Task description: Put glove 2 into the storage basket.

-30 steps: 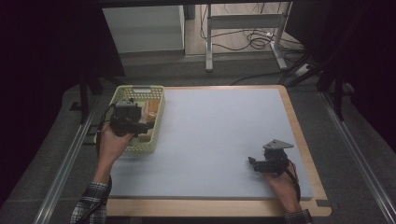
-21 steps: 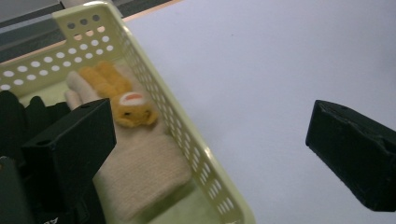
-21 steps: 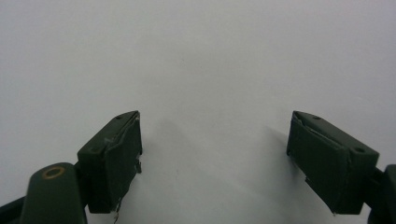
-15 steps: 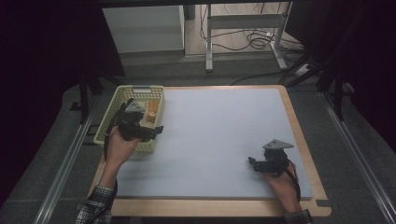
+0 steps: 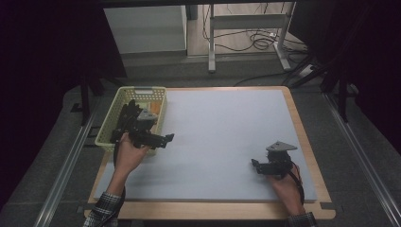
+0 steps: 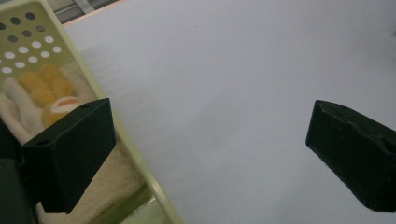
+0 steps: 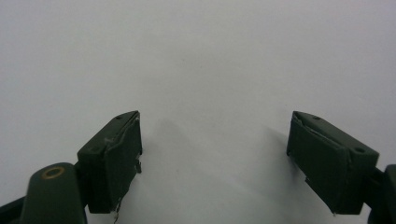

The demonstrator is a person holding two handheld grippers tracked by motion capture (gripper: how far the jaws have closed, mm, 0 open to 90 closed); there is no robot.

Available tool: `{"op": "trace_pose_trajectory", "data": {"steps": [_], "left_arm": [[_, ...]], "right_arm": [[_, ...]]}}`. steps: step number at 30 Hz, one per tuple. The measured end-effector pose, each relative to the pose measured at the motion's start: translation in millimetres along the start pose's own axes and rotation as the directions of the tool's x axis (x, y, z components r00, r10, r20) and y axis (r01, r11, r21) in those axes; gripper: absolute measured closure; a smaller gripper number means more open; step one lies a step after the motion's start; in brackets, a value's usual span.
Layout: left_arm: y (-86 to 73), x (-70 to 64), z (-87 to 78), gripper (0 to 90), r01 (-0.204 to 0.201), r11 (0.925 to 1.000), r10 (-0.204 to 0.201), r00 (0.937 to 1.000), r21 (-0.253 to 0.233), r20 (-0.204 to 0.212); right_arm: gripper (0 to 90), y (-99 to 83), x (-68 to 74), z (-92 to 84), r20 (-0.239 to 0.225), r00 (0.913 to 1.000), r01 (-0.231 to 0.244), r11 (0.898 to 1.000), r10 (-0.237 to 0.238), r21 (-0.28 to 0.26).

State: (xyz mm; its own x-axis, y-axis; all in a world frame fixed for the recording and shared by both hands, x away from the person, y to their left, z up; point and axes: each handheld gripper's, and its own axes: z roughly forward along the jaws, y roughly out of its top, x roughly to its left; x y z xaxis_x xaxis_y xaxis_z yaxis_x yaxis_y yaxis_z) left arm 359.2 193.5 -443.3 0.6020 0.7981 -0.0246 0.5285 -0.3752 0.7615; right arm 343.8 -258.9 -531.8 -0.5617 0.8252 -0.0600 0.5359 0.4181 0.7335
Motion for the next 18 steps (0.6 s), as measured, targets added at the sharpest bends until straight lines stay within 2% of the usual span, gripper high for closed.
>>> {"op": "trace_pose_trajectory", "data": {"steps": [18], "left_arm": [[-2.1, -29.0, 23.0, 2.1, -0.035, 0.9994, 0.035, 0.9972, -0.006, 0.066]], "right_arm": [[18.0, 0.0, -0.1, 0.1, 0.0, 1.0, 0.002, 1.0, -0.002, -0.001]]}}
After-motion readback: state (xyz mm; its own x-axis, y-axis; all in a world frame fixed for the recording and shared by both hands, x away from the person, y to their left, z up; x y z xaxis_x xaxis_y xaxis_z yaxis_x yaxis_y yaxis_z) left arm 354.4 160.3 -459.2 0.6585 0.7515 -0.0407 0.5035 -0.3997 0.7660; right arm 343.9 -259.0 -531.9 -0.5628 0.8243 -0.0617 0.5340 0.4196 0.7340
